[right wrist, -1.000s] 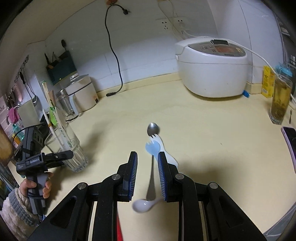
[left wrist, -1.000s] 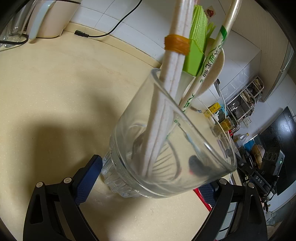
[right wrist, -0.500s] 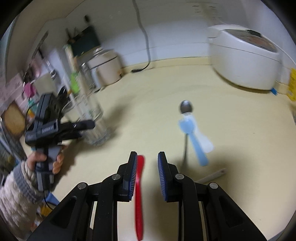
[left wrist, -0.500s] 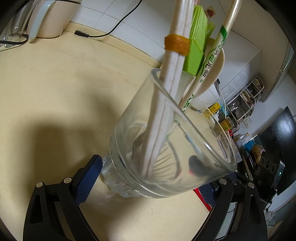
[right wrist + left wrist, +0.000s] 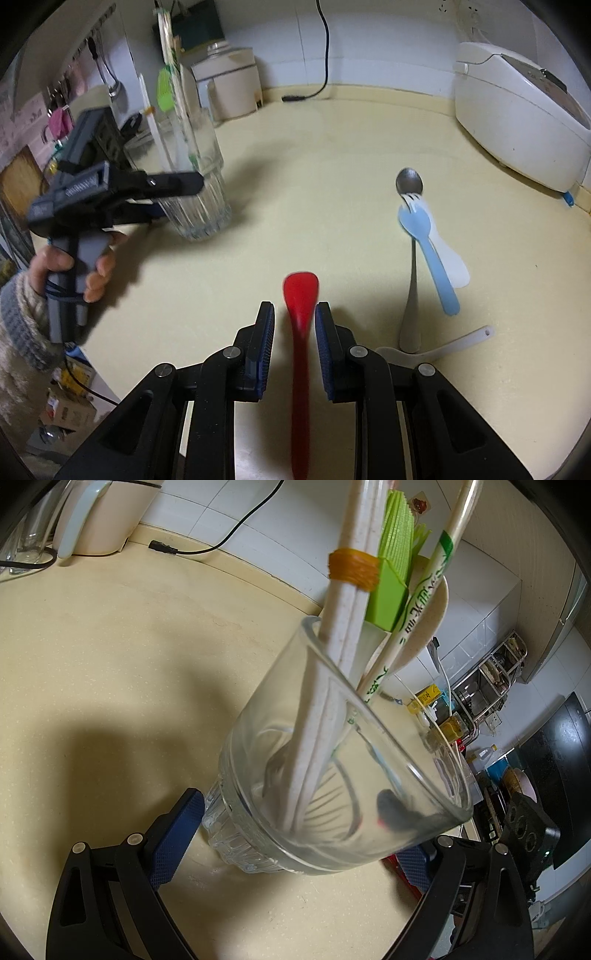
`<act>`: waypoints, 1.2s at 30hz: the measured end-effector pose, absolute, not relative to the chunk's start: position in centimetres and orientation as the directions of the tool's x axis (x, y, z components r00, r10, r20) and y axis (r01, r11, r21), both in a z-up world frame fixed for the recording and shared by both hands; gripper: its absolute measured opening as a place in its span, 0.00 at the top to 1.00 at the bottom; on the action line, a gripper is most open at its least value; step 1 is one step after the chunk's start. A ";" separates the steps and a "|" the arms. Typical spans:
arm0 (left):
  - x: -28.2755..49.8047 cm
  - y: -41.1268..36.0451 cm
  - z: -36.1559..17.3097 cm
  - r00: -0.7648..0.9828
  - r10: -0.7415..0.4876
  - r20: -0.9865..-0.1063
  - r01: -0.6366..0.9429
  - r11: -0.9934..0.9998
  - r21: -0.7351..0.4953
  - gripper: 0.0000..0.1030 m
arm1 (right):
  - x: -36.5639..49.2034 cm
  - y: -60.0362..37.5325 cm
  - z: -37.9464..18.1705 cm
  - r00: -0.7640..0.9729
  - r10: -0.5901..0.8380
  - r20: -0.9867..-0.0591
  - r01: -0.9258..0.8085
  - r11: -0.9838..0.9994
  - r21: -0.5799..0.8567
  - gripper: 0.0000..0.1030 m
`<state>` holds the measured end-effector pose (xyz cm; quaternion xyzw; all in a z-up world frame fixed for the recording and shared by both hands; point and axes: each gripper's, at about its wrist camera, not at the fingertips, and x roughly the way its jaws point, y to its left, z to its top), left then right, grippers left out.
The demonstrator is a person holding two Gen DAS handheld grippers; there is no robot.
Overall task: Organize utensils
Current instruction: 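Move the right tool back over the red spoon on the counter, then close the right tool on the red spoon handle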
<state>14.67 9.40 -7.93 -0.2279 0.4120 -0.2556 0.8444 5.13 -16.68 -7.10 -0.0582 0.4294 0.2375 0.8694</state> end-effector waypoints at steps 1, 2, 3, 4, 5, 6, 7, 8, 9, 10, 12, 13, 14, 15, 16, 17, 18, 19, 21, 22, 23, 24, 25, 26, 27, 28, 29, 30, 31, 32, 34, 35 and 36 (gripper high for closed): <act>14.7 9.4 -7.9 0.530 -0.619 -0.579 0.244 0.765 -0.596 0.07 | 5.2 -16.6 -7.3 0.517 0.352 -0.780 -0.460 0.883 0.094 0.78; 14.7 9.4 -7.9 0.530 -0.619 -0.579 0.244 0.765 -0.596 0.07 | 5.2 -16.6 -7.4 0.516 0.348 -0.783 -0.459 0.884 0.090 0.78; 14.7 9.4 -7.9 0.530 -0.619 -0.579 0.244 0.765 -0.596 0.07 | 5.3 -16.5 -7.5 0.514 0.345 -0.785 -0.459 0.884 0.088 0.78; 14.7 9.4 -7.9 0.530 -0.619 -0.579 0.244 0.765 -0.596 0.07 | 5.3 -16.3 -7.6 0.511 0.345 -0.787 -0.461 0.883 0.088 0.78; 14.7 9.4 -7.9 0.530 -0.620 -0.579 0.244 0.765 -0.596 0.07 | 5.4 -16.3 -7.7 0.509 0.344 -0.789 -0.462 0.883 0.087 0.78; 14.7 9.4 -7.9 0.530 -0.619 -0.579 0.244 0.765 -0.596 0.07 | 5.4 -16.2 -7.7 0.508 0.342 -0.790 -0.463 0.882 0.084 0.78; 14.7 9.4 -7.9 0.530 -0.619 -0.579 0.244 0.765 -0.596 0.07 | 5.3 -16.0 -7.7 0.512 0.339 -0.789 -0.466 0.882 0.077 0.78; 14.7 9.4 -7.9 0.530 -0.619 -0.579 0.244 0.765 -0.596 0.07 | 5.4 -15.9 -7.7 0.514 0.337 -0.789 -0.468 0.881 0.071 0.78; 14.7 9.4 -7.9 0.530 -0.619 -0.579 0.244 0.765 -0.596 0.07 | 5.3 -15.8 -7.7 0.515 0.334 -0.789 -0.470 0.880 0.066 0.78; 14.7 9.4 -7.9 0.530 -0.619 -0.579 0.244 0.765 -0.596 0.07 | 5.3 -15.6 -7.7 0.518 0.329 -0.789 -0.471 0.880 0.058 0.78; 14.7 9.4 -7.9 0.530 -0.619 -0.579 0.244 0.765 -0.596 0.07 | 5.3 -15.4 -7.7 0.524 0.321 -0.789 -0.474 0.880 0.043 0.78; 14.7 9.4 -7.9 0.530 -0.619 -0.579 0.244 0.765 -0.596 0.07 | 5.2 -15.2 -7.7 0.529 0.315 -0.788 -0.476 0.879 0.031 0.78; 14.7 9.4 -7.9 0.530 -0.619 -0.579 0.244 0.765 -0.596 0.07 | 5.1 -15.1 -7.7 0.534 0.309 -0.787 -0.478 0.878 0.021 0.78; 14.7 9.4 -7.9 0.530 -0.619 -0.579 0.244 0.765 -0.596 0.07 | 5.0 -15.0 -7.8 0.540 0.301 -0.786 -0.480 0.877 0.007 0.78; 14.7 9.4 -7.9 0.530 -0.619 -0.579 0.244 0.765 -0.596 0.07 | 4.9 -14.8 -7.8 0.549 0.288 -0.785 -0.482 0.876 -0.016 0.78; 14.7 9.4 -7.9 0.530 -0.619 -0.579 0.244 0.765 -0.596 0.07 | 4.9 -14.6 -7.9 0.557 0.278 -0.783 -0.483 0.875 -0.033 0.78; 14.7 9.4 -7.9 0.530 -0.619 -0.579 0.244 0.765 -0.596 0.07 | 4.9 -14.5 -7.9 0.561 0.274 -0.781 -0.483 0.875 -0.039 0.78; 14.7 9.4 -7.9 0.530 -0.619 -0.579 0.244 0.765 -0.596 0.07 | 4.9 -14.5 -7.9 0.562 0.273 -0.781 -0.481 0.876 -0.040 0.78; 14.7 9.4 -7.9 0.530 -0.619 -0.579 0.244 0.765 -0.596 0.07 | 5.0 -14.6 -7.9 0.561 0.276 -0.781 -0.479 0.877 -0.034 0.78; 14.7 9.4 -7.9 0.530 -0.619 -0.579 0.244 0.765 -0.596 0.07 | 5.0 -14.7 -7.9 0.561 0.277 -0.780 -0.478 0.878 -0.032 0.78; 14.7 9.4 -7.9 0.530 -0.619 -0.579 0.244 0.765 -0.596 0.07 | 5.0 -14.7 -7.9 0.561 0.279 -0.779 -0.478 0.878 -0.031 0.78; 14.7 9.4 -7.9 0.530 -0.619 -0.579 0.244 0.765 -0.596 0.07 | 5.0 -14.8 -7.9 0.562 0.280 -0.778 -0.479 0.878 -0.030 0.78; 14.7 9.4 -7.9 0.530 -0.619 -0.579 0.244 0.765 -0.596 0.07 | 5.0 -14.8 -7.9 0.563 0.282 -0.777 -0.479 0.877 -0.029 0.78; 14.7 9.4 -7.9 0.530 -0.619 -0.579 0.244 0.765 -0.596 0.07 | 5.0 -14.9 -7.9 0.563 0.284 -0.776 -0.480 0.877 -0.028 0.78; 14.7 9.4 -7.9 0.530 -0.619 -0.579 0.244 0.765 -0.596 0.07 | 4.9 -14.9 -7.9 0.563 0.286 -0.776 -0.481 0.876 -0.026 0.78; 14.7 9.4 -7.9 0.530 -0.619 -0.579 0.244 0.765 -0.596 0.07 | 5.0 -15.0 -7.9 0.561 0.289 -0.776 -0.483 0.875 -0.024 0.78; 14.7 9.4 -7.9 0.530 -0.619 -0.579 0.244 0.765 -0.596 0.07 | 5.0 -14.9 -8.0 0.560 0.291 -0.776 -0.484 0.875 -0.022 0.78; 14.7 9.4 -7.9 0.530 -0.619 -0.579 0.244 0.765 -0.596 0.07 | 5.1 -15.0 -8.0 0.558 0.293 -0.777 -0.485 0.874 -0.019 0.78; 14.7 9.4 -7.9 0.530 -0.619 -0.579 0.244 0.765 -0.596 0.07 | 5.2 -15.1 -8.0 0.554 0.295 -0.778 -0.486 0.874 -0.015 0.78; 14.6 9.4 -8.0 0.530 -0.619 -0.579 0.244 0.765 -0.596 0.07 | 5.2 -15.1 -7.9 0.552 0.295 -0.780 -0.486 0.874 -0.014 0.78; 14.7 9.4 -7.9 0.530 -0.619 -0.579 0.244 0.765 -0.596 0.07 | 5.2 -15.5 -7.8 0.544 0.305 -0.782 -0.487 0.874 0.002 0.78; 14.7 9.4 -7.9 0.530 -0.619 -0.579 0.244 0.765 -0.596 0.07 | 5.2 -15.8 -7.8 0.533 0.324 -0.782 -0.486 0.873 0.031 0.78; 14.7 9.4 -7.9 0.530 -0.619 -0.579 0.244 0.765 -0.596 0.07 | 5.3 -16.3 -7.7 0.515 0.356 -0.780 -0.486 0.871 0.077 0.78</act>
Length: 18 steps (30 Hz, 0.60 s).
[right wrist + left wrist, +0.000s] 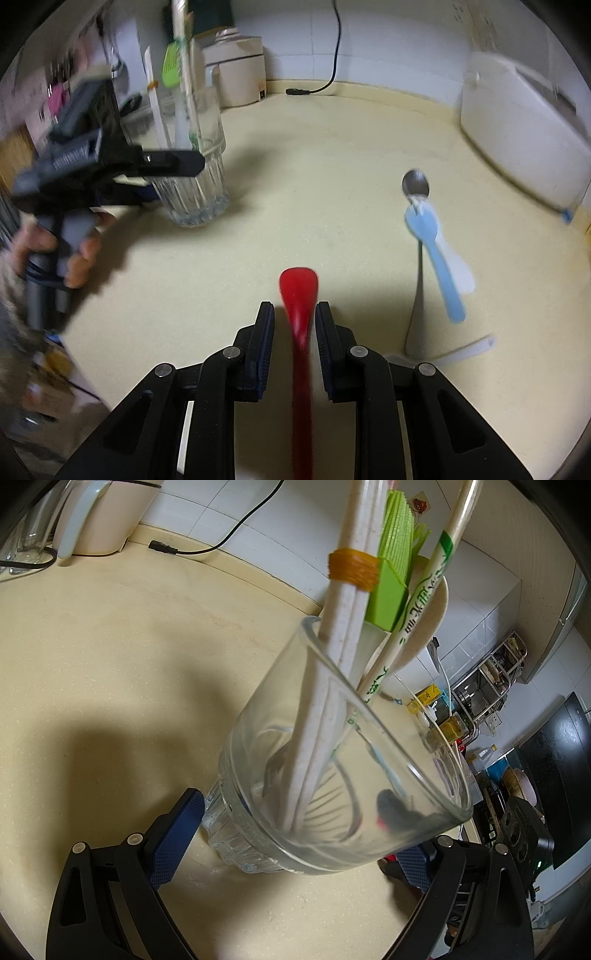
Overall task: Organize utensils
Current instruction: 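Close the right tool on the red spoon handle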
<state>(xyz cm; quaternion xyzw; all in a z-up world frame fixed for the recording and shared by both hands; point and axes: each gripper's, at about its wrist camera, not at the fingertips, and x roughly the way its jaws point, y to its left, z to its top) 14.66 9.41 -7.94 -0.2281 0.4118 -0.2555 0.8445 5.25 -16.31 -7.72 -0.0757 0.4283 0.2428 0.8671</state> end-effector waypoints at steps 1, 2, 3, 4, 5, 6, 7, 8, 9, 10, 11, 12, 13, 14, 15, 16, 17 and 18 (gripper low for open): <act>14.7 9.4 -7.9 0.530 -0.619 -0.579 0.244 0.765 -0.596 0.07 | 5.4 -17.2 -7.7 0.490 0.402 -0.774 -0.482 0.864 0.144 0.78; 14.7 9.4 -7.9 0.530 -0.619 -0.579 0.244 0.765 -0.596 0.07 | 5.6 -18.1 -7.7 0.477 0.427 -0.768 -0.468 0.863 0.189 0.78; 14.7 9.4 -7.9 0.530 -0.619 -0.579 0.244 0.765 -0.596 0.07 | 5.7 -18.6 -7.7 0.481 0.425 -0.767 -0.455 0.869 0.197 0.78; 14.6 9.4 -8.0 0.530 -0.619 -0.579 0.244 0.765 -0.596 0.07 | 5.7 -19.0 -7.7 0.486 0.419 -0.767 -0.449 0.873 0.193 0.78; 14.7 9.4 -7.9 0.530 -0.619 -0.579 0.244 0.765 -0.596 0.07 | 5.6 -19.4 -7.7 0.486 0.419 -0.767 -0.448 0.873 0.193 0.78; 14.7 9.4 -7.9 0.530 -0.619 -0.579 0.244 0.765 -0.596 0.07 | 5.6 -19.9 -7.7 0.481 0.429 -0.765 -0.447 0.870 0.206 0.78; 14.7 9.4 -7.9 0.530 -0.619 -0.579 0.244 0.765 -0.596 0.07 | 5.5 -20.4 -7.6 0.476 0.448 -0.757 -0.444 0.865 0.233 0.78; 14.6 9.4 -7.9 0.530 -0.619 -0.579 0.244 0.765 -0.596 0.07 | 5.3 -21.2 -7.3 0.472 0.490 -0.732 -0.445 0.850 0.282 0.78; 14.7 9.4 -7.9 0.530 -0.619 -0.579 0.244 0.765 -0.596 0.07 | 5.2 -21.6 -7.1 0.472 0.514 -0.716 -0.449 0.839 0.307 0.78; 14.7 9.4 -7.9 0.530 -0.619 -0.579 0.244 0.765 -0.596 0.07 | 4.9 -22.3 -6.6 0.481 0.544 -0.687 -0.454 0.825 0.336 0.78; 14.6 9.4 -7.9 0.530 -0.619 -0.579 0.244 0.765 -0.596 0.07 | 4.7 -22.7 -6.2 0.495 0.550 -0.673 -0.452 0.824 0.341 0.78; 14.7 9.4 -7.9 0.530 -0.619 -0.579 0.244 0.765 -0.596 0.07 | 4.6 -23.4 -5.7 0.518 0.551 -0.655 -0.445 0.827 0.344 0.78; 14.7 9.4 -7.9 0.530 -0.619 -0.579 0.244 0.765 -0.596 0.07 | 4.5 -24.0 -5.3 0.532 0.552 -0.641 -0.438 0.828 0.350 0.78; 14.6 9.4 -7.9 0.530 -0.619 -0.579 0.244 0.765 -0.596 0.07 | 4.5 -24.9 -4.8 0.552 0.555 -0.622 -0.424 0.829 0.364 0.78; 14.6 9.4 -7.9 0.530 -0.619 -0.579 0.244 0.765 -0.596 0.07 | 4.6 -25.5 -4.4 0.564 0.557 -0.609 -0.414 0.829 0.375 0.78; 14.6 9.4 -7.9 0.530 -0.619 -0.579 0.244 0.765 -0.596 0.07 | 4.7 -26.4 -4.0 0.586 0.555 -0.591 -0.393 0.832 0.392 0.78; 14.6 9.4 -8.0 0.530 -0.619 -0.579 0.244 0.765 -0.596 0.07 | 4.8 -27.3 -3.5 0.609 0.542 -0.580 -0.369 0.840 0.398 0.78; 14.6 9.4 -7.9 0.530 -0.619 -0.579 0.244 0.765 -0.596 0.07 | 4.9 -27.6 -3.4 0.622 0.527 -0.578 -0.352 0.849 0.395 0.78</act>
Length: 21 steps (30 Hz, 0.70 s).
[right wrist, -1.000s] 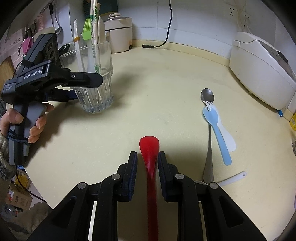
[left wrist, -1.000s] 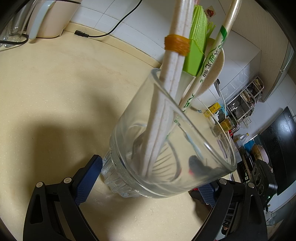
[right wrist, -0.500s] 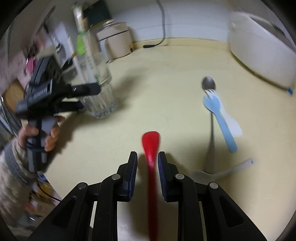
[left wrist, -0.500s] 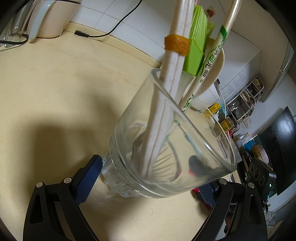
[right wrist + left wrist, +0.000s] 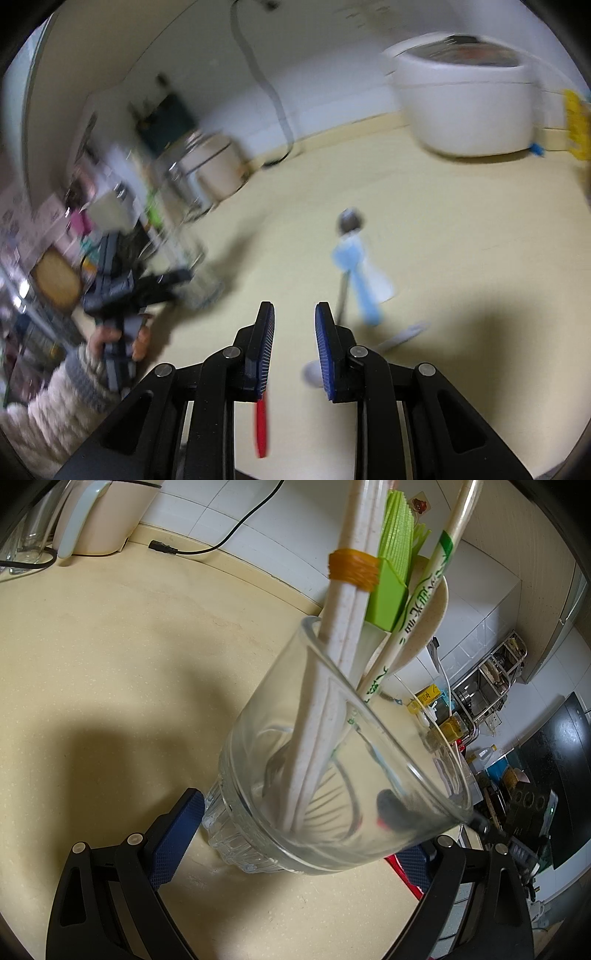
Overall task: Organize utensils
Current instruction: 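Close the right tool on the red spoon handle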
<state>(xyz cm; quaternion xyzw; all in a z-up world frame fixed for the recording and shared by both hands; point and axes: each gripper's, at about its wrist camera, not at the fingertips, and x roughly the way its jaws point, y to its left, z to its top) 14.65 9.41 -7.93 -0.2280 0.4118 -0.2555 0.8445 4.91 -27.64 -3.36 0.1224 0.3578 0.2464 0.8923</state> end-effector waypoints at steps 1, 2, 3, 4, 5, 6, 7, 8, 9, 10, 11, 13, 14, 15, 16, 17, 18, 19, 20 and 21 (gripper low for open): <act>14.6 9.4 -7.9 0.530 -0.619 -0.579 0.244 0.765 -0.596 0.07 | 5.1 -28.4 -3.0 0.636 0.511 -0.578 -0.334 0.858 0.390 0.78; 14.6 9.4 -7.9 0.530 -0.619 -0.579 0.244 0.765 -0.596 0.07 | 5.2 -29.0 -2.9 0.646 0.498 -0.578 -0.320 0.865 0.387 0.78; 14.6 9.4 -7.9 0.530 -0.619 -0.579 0.244 0.765 -0.596 0.07 | 5.2 -29.3 -2.8 0.653 0.488 -0.579 -0.310 0.870 0.384 0.78; 14.6 9.4 -7.9 0.530 -0.619 -0.579 0.244 0.765 -0.596 0.07 | 5.2 -29.6 -2.8 0.658 0.478 -0.582 -0.299 0.875 0.381 0.78; 14.6 9.4 -7.9 0.530 -0.619 -0.579 0.244 0.765 -0.596 0.07 | 5.2 -29.7 -2.8 0.660 0.472 -0.585 -0.292 0.878 0.379 0.78; 14.6 9.4 -7.9 0.530 -0.619 -0.579 0.244 0.765 -0.596 0.07 | 5.1 -29.7 -2.9 0.660 0.469 -0.587 -0.289 0.879 0.379 0.78; 14.7 9.4 -7.9 0.530 -0.619 -0.579 0.244 0.765 -0.596 0.07 | 5.2 -29.8 -3.0 0.659 0.467 -0.589 -0.285 0.880 0.379 0.78; 14.6 9.4 -7.9 0.530 -0.619 -0.579 0.244 0.765 -0.596 0.07 | 5.2 -29.8 -3.1 0.658 0.466 -0.592 -0.283 0.881 0.378 0.78; 14.6 9.4 -7.9 0.530 -0.619 -0.579 0.244 0.765 -0.596 0.07 | 5.2 -29.9 -3.1 0.657 0.463 -0.595 -0.281 0.883 0.376 0.78; 14.7 9.4 -7.9 0.530 -0.619 -0.579 0.244 0.765 -0.596 0.07 | 5.3 -29.9 -3.2 0.657 0.460 -0.597 -0.279 0.885 0.374 0.78; 14.6 9.4 -7.9 0.530 -0.619 -0.579 0.244 0.765 -0.596 0.07 | 5.3 -29.9 -3.3 0.657 0.459 -0.598 -0.278 0.885 0.374 0.78; 14.7 9.4 -7.9 0.530 -0.619 -0.579 0.244 0.765 -0.596 0.07 | 5.3 -29.9 -3.2 0.659 0.453 -0.600 -0.275 0.888 0.368 0.78; 14.6 9.4 -7.9 0.530 -0.619 -0.579 0.244 0.765 -0.596 0.07 | 5.2 -30.1 -3.2 0.661 0.450 -0.601 -0.274 0.890 0.365 0.78; 14.6 9.4 -8.0 0.530 -0.620 -0.579 0.244 0.765 -0.596 0.07 | 5.3 -30.1 -3.1 0.663 0.445 -0.601 -0.271 0.892 0.362 0.78; 14.6 9.4 -7.9 0.530 -0.619 -0.579 0.244 0.765 -0.596 0.07 | 5.3 -30.1 -3.1 0.664 0.443 -0.602 -0.269 0.893 0.361 0.78; 14.6 9.4 -7.9 0.530 -0.619 -0.579 0.244 0.765 -0.596 0.07 | 5.3 -30.1 -3.1 0.665 0.441 -0.603 -0.267 0.894 0.360 0.78; 14.6 9.4 -7.9 0.530 -0.619 -0.579 0.244 0.765 -0.596 0.07 | 5.3 -30.2 -3.1 0.665 0.439 -0.604 -0.264 0.895 0.359 0.78; 14.6 9.4 -7.9 0.530 -0.619 -0.579 0.244 0.765 -0.596 0.07 | 5.4 -30.1 -3.1 0.664 0.438 -0.606 -0.264 0.896 0.358 0.78; 14.6 9.4 -7.9 0.530 -0.619 -0.579 0.244 0.765 -0.596 0.07 | 5.4 -30.1 -3.1 0.663 0.438 -0.607 -0.264 0.896 0.357 0.78; 14.6 9.4 -7.9 0.530 -0.619 -0.579 0.244 0.765 -0.596 0.07 | 5.4 -30.0 -3.1 0.663 0.437 -0.608 -0.264 0.896 0.356 0.78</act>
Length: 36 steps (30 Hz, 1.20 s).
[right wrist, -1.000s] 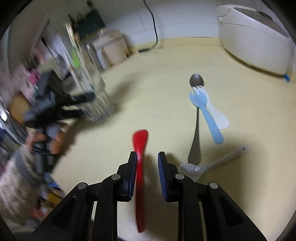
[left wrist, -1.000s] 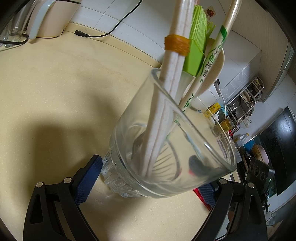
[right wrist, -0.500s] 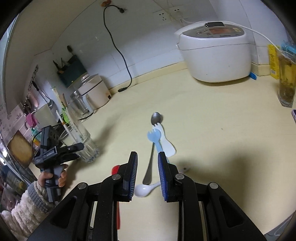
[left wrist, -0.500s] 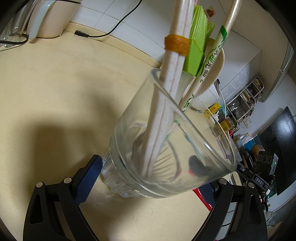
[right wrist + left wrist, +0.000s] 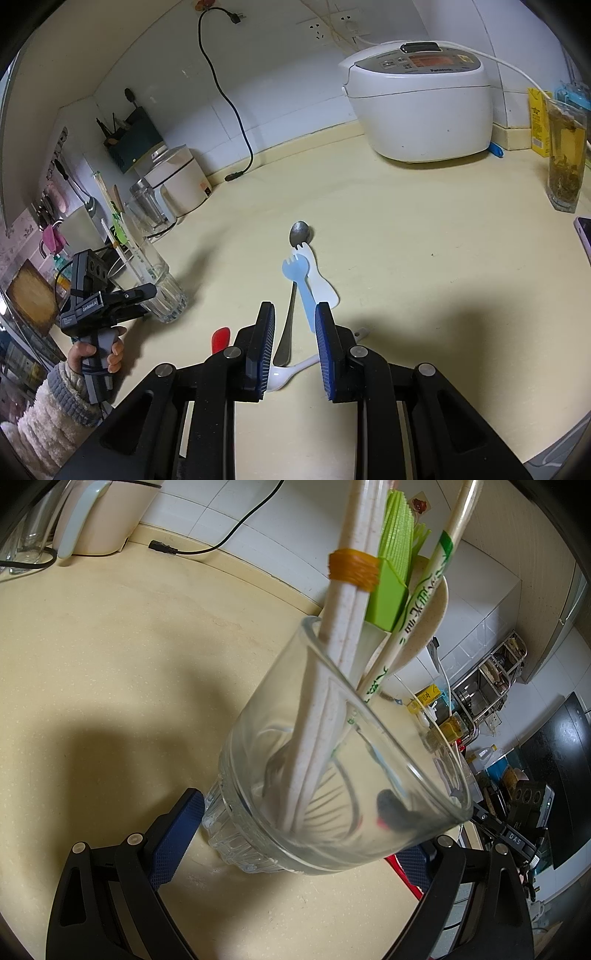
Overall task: Organize utensils
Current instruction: 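Close the right tool on the red spoon handle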
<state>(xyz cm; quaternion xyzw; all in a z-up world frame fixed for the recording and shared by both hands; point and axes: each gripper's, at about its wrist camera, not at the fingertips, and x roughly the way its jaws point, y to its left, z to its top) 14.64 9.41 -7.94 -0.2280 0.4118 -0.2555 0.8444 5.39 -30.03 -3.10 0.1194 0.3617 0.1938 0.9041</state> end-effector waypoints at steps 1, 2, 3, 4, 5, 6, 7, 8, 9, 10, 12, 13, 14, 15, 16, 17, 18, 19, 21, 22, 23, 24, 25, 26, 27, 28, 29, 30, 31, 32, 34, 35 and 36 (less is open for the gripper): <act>14.6 9.4 -7.9 0.530 -0.619 -0.579 0.244 0.765 -0.596 0.07 | 5.4 -30.0 -3.1 0.663 0.436 -0.609 -0.265 0.897 0.354 0.78; 14.6 9.4 -7.9 0.530 -0.619 -0.579 0.244 0.765 -0.596 0.07 | 5.4 -29.9 -3.1 0.662 0.434 -0.611 -0.265 0.898 0.351 0.78; 14.6 9.4 -7.9 0.530 -0.619 -0.579 0.244 0.765 -0.596 0.07 | 5.5 -29.9 -3.1 0.662 0.431 -0.613 -0.264 0.900 0.348 0.78; 14.6 9.4 -7.9 0.530 -0.619 -0.579 0.244 0.765 -0.596 0.07 | 5.5 -29.8 -3.1 0.661 0.430 -0.615 -0.264 0.900 0.346 0.78; 14.6 9.4 -7.9 0.530 -0.619 -0.579 0.244 0.765 -0.596 0.07 | 5.5 -29.8 -3.1 0.658 0.433 -0.616 -0.267 0.899 0.347 0.78; 14.6 9.4 -7.9 0.530 -0.619 -0.579 0.244 0.765 -0.596 0.07 | 5.5 -29.6 -3.2 0.653 0.438 -0.618 -0.273 0.897 0.348 0.78; 14.6 9.4 -7.9 0.530 -0.619 -0.579 0.244 0.765 -0.596 0.07 | 5.6 -29.1 -3.4 0.641 0.445 -0.626 -0.285 0.894 0.344 0.78; 14.6 9.4 -7.9 0.530 -0.619 -0.579 0.244 0.765 -0.596 0.07 | 5.6 -28.7 -3.5 0.633 0.447 -0.632 -0.294 0.894 0.338 0.78; 14.6 9.4 -7.9 0.530 -0.619 -0.579 0.244 0.765 -0.596 0.07 | 5.6 -28.0 -3.7 0.623 0.445 -0.644 -0.309 0.896 0.320 0.78; 14.6 9.4 -7.9 0.530 -0.619 -0.579 0.244 0.765 -0.596 0.07 | 5.5 -26.9 -4.0 0.611 0.439 -0.659 -0.333 0.898 0.290 0.78; 14.6 9.4 -7.9 0.530 -0.619 -0.579 0.244 0.765 -0.596 0.07 | 5.4 -25.2 -4.4 0.593 0.441 -0.674 -0.366 0.893 0.262 0.78; 14.6 9.4 -7.9 0.530 -0.619 -0.579 0.244 0.765 -0.596 0.07 | 5.3 -24.1 -4.7 0.576 0.451 -0.682 -0.393 0.884 0.252 0.78; 14.7 9.4 -7.9 0.530 -0.619 -0.579 0.244 0.765 -0.596 0.07 | 5.2 -22.8 -5.1 0.557 0.458 -0.693 -0.422 0.875 0.239 0.78; 14.7 9.4 -7.9 0.530 -0.619 -0.579 0.244 0.765 -0.596 0.07 | 5.1 -22.1 -5.3 0.547 0.457 -0.701 -0.435 0.871 0.228 0.78; 14.6 9.4 -7.9 0.530 -0.619 -0.579 0.244 0.765 -0.596 0.07 | 5.1 -20.8 -5.7 0.534 0.445 -0.718 -0.455 0.868 0.200 0.78; 14.7 9.4 -7.9 0.530 -0.619 -0.579 0.244 0.765 -0.596 0.07 | 5.0 -19.9 -6.1 0.526 0.431 -0.733 -0.467 0.867 0.175 0.78; 14.7 9.4 -7.9 0.530 -0.619 -0.579 0.244 0.765 -0.596 0.07 | 5.0 -18.9 -6.5 0.520 0.411 -0.749 -0.478 0.866 0.144 0.78; 14.7 9.4 -7.9 0.530 -0.619 -0.579 0.244 0.765 -0.596 0.07 | 4.9 -17.9 -6.9 0.517 0.388 -0.763 -0.489 0.865 0.109 0.78; 14.7 9.4 -7.9 0.530 -0.619 -0.579 0.244 0.765 -0.596 0.07 | 4.8 -16.7 -7.3 0.518 0.359 -0.777 -0.505 0.861 0.061 0.78; 14.7 9.4 -7.9 0.530 -0.619 -0.579 0.244 0.765 -0.596 0.07 | 4.8 -16.1 -7.5 0.524 0.339 -0.782 -0.511 0.859 0.030 0.78; 14.7 9.4 -7.9 0.530 -0.619 -0.579 0.244 0.765 -0.596 0.07 | 4.8 -15.8 -7.6 0.528 0.325 -0.784 -0.513 0.858 0.010 0.78; 14.7 9.4 -7.9 0.530 -0.619 -0.579 0.244 0.765 -0.596 0.07 | 4.9 -15.6 -7.7 0.531 0.314 -0.787 -0.513 0.858 -0.004 0.78; 14.7 9.4 -7.9 0.530 -0.619 -0.579 0.244 0.765 -0.596 0.07 | 4.9 -15.3 -7.8 0.536 0.295 -0.791 -0.511 0.859 -0.026 0.78; 14.7 9.4 -7.9 0.530 -0.619 -0.579 0.244 0.765 -0.596 0.07 | 5.0 -15.1 -7.9 0.542 0.277 -0.793 -0.508 0.860 -0.047 0.78; 14.7 9.4 -7.9 0.530 -0.619 -0.579 0.244 0.765 -0.596 0.07 | 5.1 -15.1 -7.9 0.544 0.270 -0.795 -0.508 0.860 -0.056 0.78; 14.7 9.4 -7.9 0.530 -0.619 -0.579 0.244 0.765 -0.596 0.07 | 5.2 -14.9 -8.0 0.544 0.262 -0.797 -0.509 0.858 -0.065 0.78; 14.7 9.4 -7.9 0.530 -0.619 -0.579 0.244 0.765 -0.596 0.07 | 5.4 -14.7 -8.2 0.542 0.259 -0.800 -0.511 0.857 -0.069 0.78; 14.7 9.4 -7.9 0.530 -0.619 -0.579 0.244 0.765 -0.596 0.07 | 5.4 -14.6 -8.2 0.544 0.259 -0.798 -0.516 0.854 -0.075 0.78; 14.7 9.4 -7.9 0.530 -0.619 -0.579 0.244 0.765 -0.596 0.07 | 5.4 -14.4 -8.1 0.545 0.257 -0.798 -0.518 0.852 -0.080 0.78; 14.7 9.4 -7.9 0.530 -0.619 -0.579 0.244 0.765 -0.596 0.07 | 5.4 -14.3 -8.1 0.549 0.252 -0.797 -0.521 0.849 -0.090 0.78; 14.7 9.4 -7.9 0.530 -0.619 -0.579 0.244 0.765 -0.596 0.07 | 5.4 -13.9 -8.1 0.559 0.242 -0.793 -0.523 0.845 -0.111 0.78; 14.7 9.4 -7.9 0.530 -0.619 -0.579 0.244 0.765 -0.596 0.07 | 5.3 -13.8 -8.1 0.564 0.236 -0.791 -0.522 0.844 -0.120 0.78; 14.7 9.4 -7.9 0.530 -0.619 -0.579 0.244 0.765 -0.596 0.07 | 5.3 -13.8 -8.0 0.567 0.232 -0.790 -0.522 0.843 -0.128 0.78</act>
